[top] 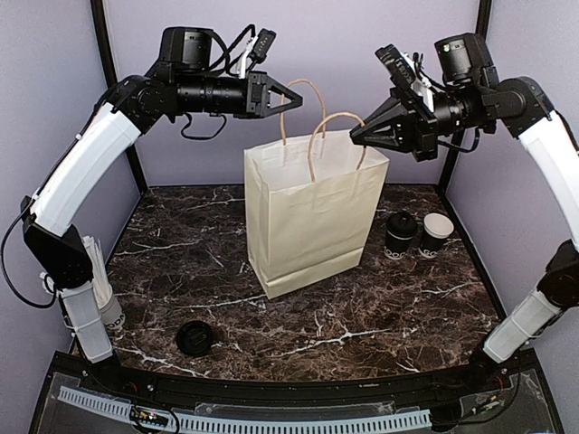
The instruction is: Pack the takeout coffee
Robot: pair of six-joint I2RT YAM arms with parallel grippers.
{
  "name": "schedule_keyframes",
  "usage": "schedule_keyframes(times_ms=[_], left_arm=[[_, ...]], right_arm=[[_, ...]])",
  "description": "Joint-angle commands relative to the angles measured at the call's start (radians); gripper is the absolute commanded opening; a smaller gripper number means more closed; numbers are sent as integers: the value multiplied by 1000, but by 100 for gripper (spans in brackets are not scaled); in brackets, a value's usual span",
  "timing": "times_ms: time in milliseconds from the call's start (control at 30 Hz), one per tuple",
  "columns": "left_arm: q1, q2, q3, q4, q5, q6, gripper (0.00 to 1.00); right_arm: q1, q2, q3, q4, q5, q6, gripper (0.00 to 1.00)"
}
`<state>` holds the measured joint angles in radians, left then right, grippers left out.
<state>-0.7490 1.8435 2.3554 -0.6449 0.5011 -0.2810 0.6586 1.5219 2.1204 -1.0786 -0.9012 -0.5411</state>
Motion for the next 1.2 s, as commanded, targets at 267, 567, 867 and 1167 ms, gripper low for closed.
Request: schedule_keyframes(times_ms=[267, 567, 867, 1167], left_arm=[[0, -15, 12, -48, -55, 46, 0], [1, -2, 9, -63, -64, 71, 3], [1, -26, -15, -158, -320, 112, 98], [-44, -167, -280, -263, -365, 201, 94]], right_arm=[[8, 14, -9, 6, 1, -8, 0], [7, 17, -27, 4, 21, -17, 2], [-13, -22, -40, -15, 94, -27, 87], [-226, -213, -437, 105, 123, -38, 96]])
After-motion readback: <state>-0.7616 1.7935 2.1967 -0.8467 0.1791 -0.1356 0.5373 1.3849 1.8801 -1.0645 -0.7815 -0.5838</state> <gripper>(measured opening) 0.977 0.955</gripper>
